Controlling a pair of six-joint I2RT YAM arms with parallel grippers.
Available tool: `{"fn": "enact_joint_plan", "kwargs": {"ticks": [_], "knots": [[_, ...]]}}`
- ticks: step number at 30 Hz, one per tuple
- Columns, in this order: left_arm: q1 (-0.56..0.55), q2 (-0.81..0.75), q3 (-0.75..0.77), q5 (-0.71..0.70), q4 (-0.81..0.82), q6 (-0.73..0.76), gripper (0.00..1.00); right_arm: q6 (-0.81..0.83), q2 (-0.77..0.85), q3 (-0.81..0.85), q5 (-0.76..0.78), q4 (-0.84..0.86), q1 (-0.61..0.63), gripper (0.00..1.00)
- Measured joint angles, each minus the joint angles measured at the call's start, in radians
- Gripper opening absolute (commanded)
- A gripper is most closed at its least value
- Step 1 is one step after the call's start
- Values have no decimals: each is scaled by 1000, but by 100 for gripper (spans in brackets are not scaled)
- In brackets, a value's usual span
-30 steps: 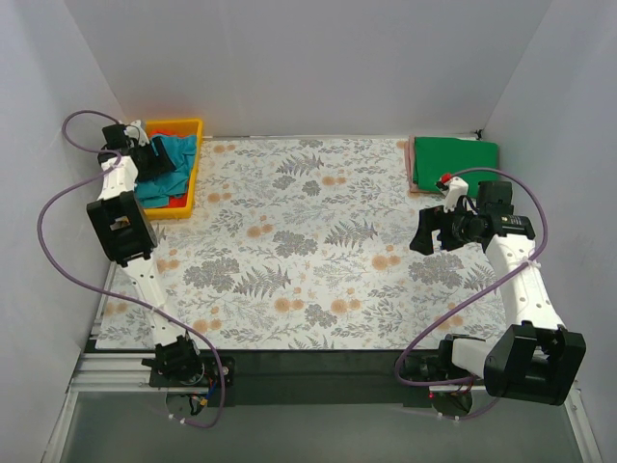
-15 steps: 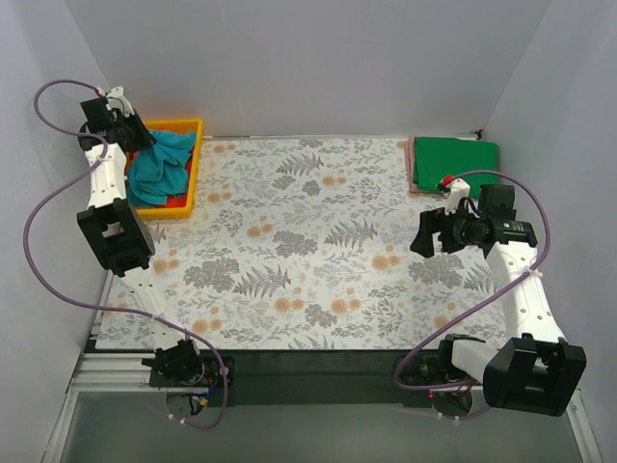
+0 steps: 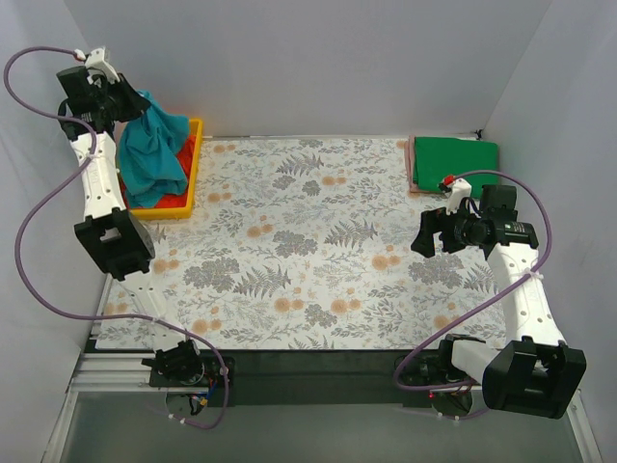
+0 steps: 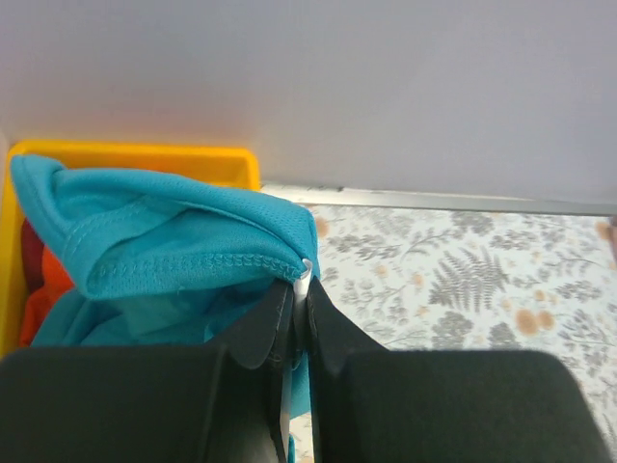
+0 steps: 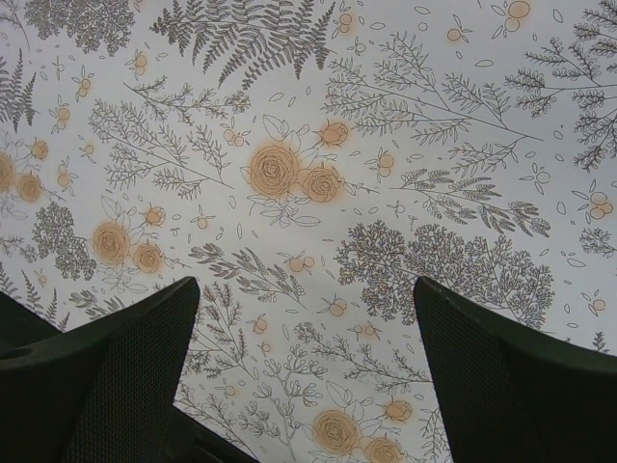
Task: Fold and stack the t-shirts
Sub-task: Grab the tshirt from the pile, then move the tshirt to the center of the board
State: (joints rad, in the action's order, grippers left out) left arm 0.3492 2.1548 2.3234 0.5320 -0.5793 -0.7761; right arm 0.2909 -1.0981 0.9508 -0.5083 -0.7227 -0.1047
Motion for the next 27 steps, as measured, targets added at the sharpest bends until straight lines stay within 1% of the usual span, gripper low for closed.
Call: {"fn": "enact_joint_plan", "kwargs": {"ticks": [3, 4, 8, 12, 15, 19, 22, 27], "knots": [[-34, -68, 8, 29, -1, -5, 0, 0, 1, 0, 0, 0, 0, 98], [-61, -98, 11, 28, 0, 0, 0, -1, 2, 0, 0, 0, -1, 98], [-192, -220, 28, 13, 5, 38, 0, -1, 11, 0, -3, 0, -6, 98], [-391, -309, 48, 16, 34, 51, 0, -3, 18, 0, -3, 0, -13, 98], [-486, -367, 53, 31, 51, 50, 0, -4, 29, 0, -3, 0, -20, 98], [-551, -412, 51, 68, 88, 8, 0, -5, 41, 0, -3, 0, -28, 98], [-569, -465, -39, 101, 119, -27, 0, -7, 47, 0, 0, 0, -34, 98], [-571, -565, -349, 124, 151, -32, 0, -8, 59, 0, 20, 0, -47, 98]]}}
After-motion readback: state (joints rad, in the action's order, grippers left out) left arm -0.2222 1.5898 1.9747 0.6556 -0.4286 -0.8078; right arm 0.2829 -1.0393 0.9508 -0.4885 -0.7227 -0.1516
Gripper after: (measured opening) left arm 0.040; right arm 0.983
